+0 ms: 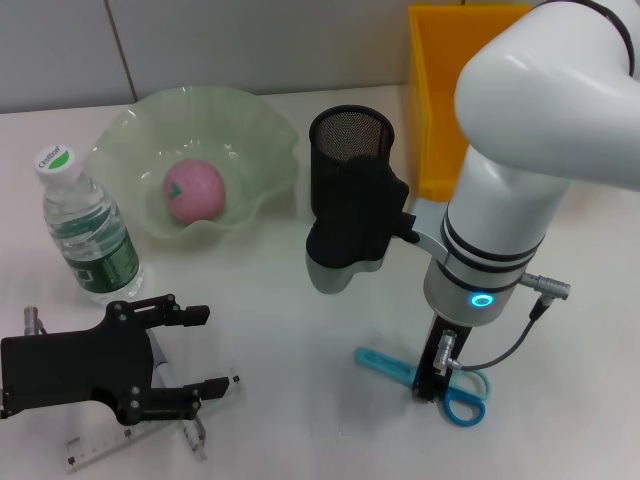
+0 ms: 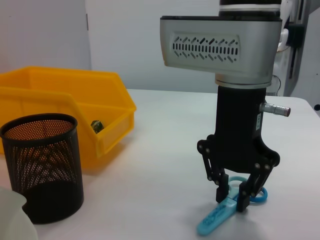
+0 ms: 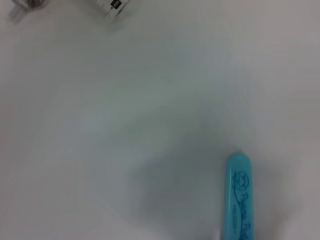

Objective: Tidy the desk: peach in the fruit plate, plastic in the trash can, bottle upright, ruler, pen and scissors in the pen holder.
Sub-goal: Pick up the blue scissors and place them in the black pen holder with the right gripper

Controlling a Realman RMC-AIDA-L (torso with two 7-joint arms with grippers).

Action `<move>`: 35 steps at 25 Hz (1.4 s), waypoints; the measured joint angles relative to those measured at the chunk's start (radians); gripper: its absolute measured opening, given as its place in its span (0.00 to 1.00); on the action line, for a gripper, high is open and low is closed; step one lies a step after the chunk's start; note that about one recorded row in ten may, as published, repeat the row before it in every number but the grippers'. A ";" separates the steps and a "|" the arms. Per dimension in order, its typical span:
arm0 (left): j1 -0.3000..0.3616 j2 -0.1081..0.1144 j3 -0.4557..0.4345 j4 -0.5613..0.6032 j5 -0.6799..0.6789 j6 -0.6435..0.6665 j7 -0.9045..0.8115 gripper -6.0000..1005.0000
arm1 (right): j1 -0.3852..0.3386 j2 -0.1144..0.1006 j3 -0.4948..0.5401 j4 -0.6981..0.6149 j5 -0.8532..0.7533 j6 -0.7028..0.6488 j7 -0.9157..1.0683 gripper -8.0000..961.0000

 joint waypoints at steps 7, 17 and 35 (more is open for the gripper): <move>0.000 0.000 -0.002 0.001 0.000 0.000 0.000 0.81 | -0.003 -0.005 0.120 -0.047 0.003 -0.024 -0.010 0.25; 0.009 0.000 -0.040 -0.011 -0.009 0.000 0.000 0.81 | -0.054 -0.007 0.351 -0.085 0.107 -0.030 -0.126 0.25; 0.014 -0.005 -0.186 -0.171 -0.039 0.000 0.054 0.81 | -0.243 -0.011 0.873 0.177 0.654 0.052 -0.917 0.25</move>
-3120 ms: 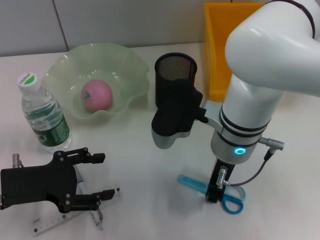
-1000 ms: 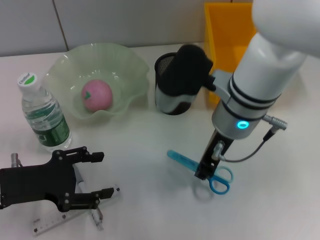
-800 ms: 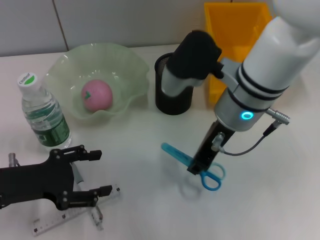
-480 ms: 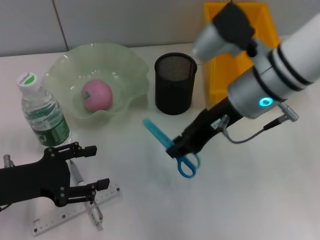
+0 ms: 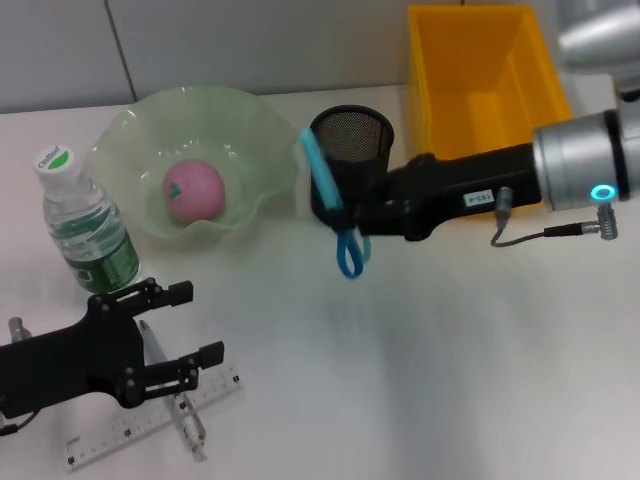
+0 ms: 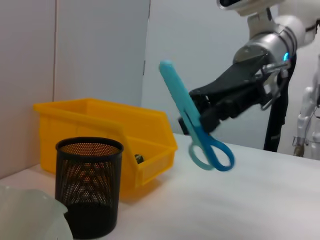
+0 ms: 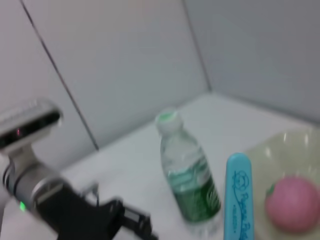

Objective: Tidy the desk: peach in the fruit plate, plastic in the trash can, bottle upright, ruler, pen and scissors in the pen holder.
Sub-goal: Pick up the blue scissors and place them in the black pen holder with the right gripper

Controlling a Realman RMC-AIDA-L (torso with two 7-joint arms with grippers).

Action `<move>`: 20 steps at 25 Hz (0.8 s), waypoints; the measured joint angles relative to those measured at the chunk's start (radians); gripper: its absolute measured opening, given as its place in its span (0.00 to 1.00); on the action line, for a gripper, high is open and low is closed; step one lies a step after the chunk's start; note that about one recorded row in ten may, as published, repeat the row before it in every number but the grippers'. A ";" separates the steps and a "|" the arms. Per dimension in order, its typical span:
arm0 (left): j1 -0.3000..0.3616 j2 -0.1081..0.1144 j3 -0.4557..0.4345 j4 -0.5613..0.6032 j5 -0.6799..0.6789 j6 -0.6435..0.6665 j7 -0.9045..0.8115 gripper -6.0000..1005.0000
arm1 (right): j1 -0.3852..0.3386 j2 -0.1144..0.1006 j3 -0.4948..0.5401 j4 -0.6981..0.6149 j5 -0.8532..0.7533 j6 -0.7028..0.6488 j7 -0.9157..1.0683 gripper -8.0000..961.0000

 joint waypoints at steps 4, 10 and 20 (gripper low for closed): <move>-0.004 -0.001 -0.001 -0.005 -0.004 0.000 0.000 0.81 | -0.002 -0.001 0.101 0.146 0.070 0.002 -0.180 0.25; -0.014 -0.001 -0.002 -0.038 -0.040 -0.007 0.024 0.81 | -0.030 0.000 0.154 0.240 0.221 -0.002 -0.414 0.25; -0.018 -0.002 0.000 -0.104 -0.099 -0.038 0.149 0.81 | -0.070 0.002 0.175 0.237 0.419 0.062 -0.708 0.25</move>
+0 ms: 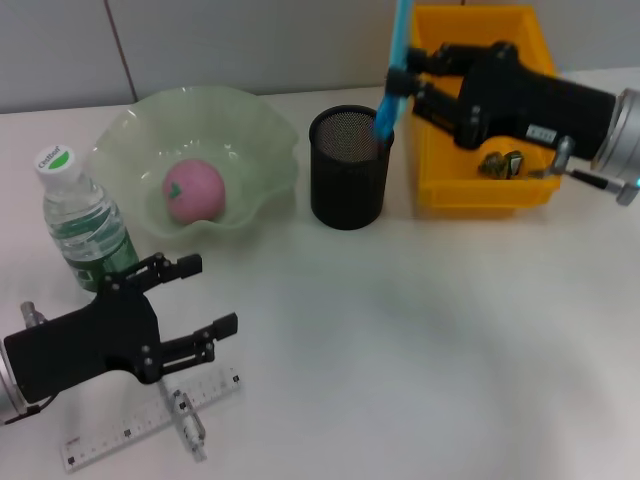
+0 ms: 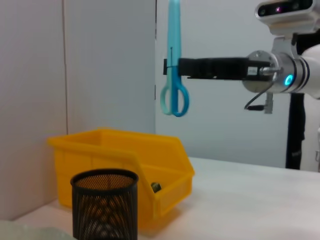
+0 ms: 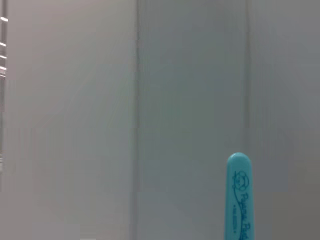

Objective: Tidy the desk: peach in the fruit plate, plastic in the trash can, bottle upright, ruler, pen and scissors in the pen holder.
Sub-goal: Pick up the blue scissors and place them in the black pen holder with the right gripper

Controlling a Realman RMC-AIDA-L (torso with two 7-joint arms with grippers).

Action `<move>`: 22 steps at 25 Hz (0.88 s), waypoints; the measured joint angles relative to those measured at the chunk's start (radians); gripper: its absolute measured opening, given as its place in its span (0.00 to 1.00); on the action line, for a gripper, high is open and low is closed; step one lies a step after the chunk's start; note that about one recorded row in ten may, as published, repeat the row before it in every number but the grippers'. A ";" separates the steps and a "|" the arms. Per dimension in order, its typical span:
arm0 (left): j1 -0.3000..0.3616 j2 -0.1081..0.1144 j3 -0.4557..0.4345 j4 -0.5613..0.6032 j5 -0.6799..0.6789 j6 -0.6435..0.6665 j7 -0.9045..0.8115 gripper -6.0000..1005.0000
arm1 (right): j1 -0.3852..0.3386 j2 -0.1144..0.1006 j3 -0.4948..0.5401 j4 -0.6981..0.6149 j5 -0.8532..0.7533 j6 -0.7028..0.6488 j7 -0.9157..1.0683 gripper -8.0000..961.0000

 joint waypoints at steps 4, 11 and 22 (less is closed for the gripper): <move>-0.002 0.000 0.004 -0.016 -0.048 0.017 -0.001 0.81 | 0.004 -0.001 0.001 0.000 0.048 0.054 -0.097 0.25; -0.025 0.000 0.000 -0.030 -0.056 0.016 0.001 0.81 | 0.010 0.006 -0.031 -0.032 0.082 0.093 -0.358 0.25; -0.030 0.001 -0.001 -0.036 -0.097 0.006 0.038 0.81 | 0.007 0.007 -0.042 -0.074 0.162 0.156 -0.836 0.25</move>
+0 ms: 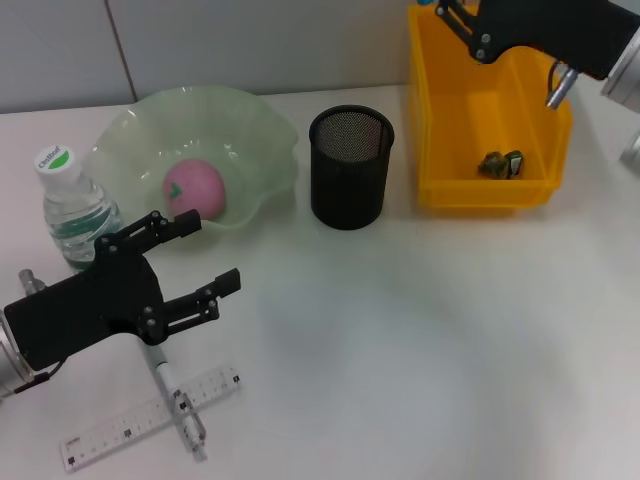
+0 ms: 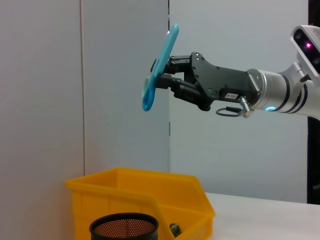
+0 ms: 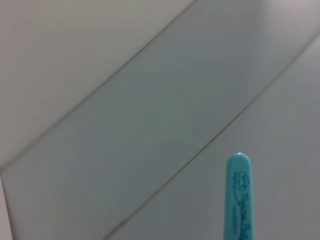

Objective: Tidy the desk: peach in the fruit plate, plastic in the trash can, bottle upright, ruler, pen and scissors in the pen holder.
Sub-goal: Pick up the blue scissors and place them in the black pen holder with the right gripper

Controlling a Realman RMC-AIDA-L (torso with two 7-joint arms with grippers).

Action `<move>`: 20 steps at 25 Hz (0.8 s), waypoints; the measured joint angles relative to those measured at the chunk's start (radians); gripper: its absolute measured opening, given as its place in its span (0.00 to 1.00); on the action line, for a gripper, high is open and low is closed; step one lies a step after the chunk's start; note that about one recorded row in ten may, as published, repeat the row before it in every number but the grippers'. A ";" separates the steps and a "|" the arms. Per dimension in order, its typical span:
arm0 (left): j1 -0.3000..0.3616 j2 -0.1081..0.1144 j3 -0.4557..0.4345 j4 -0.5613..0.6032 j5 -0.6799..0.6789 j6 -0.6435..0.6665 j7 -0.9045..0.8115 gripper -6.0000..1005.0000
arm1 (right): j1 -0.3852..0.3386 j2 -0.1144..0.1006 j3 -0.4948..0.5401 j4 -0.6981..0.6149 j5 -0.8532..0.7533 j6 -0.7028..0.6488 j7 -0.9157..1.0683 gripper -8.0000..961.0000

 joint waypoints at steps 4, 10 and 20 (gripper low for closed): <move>0.004 0.000 -0.001 -0.008 -0.014 -0.008 0.031 0.81 | -0.012 0.002 -0.017 0.011 0.057 0.010 -0.252 0.26; 0.008 -0.001 0.000 -0.019 -0.023 -0.008 0.068 0.81 | -0.016 -0.001 -0.093 0.096 0.222 0.007 -0.636 0.26; 0.006 -0.003 0.000 -0.096 -0.051 -0.044 0.206 0.81 | 0.002 -0.003 -0.113 0.216 0.241 0.041 -1.216 0.27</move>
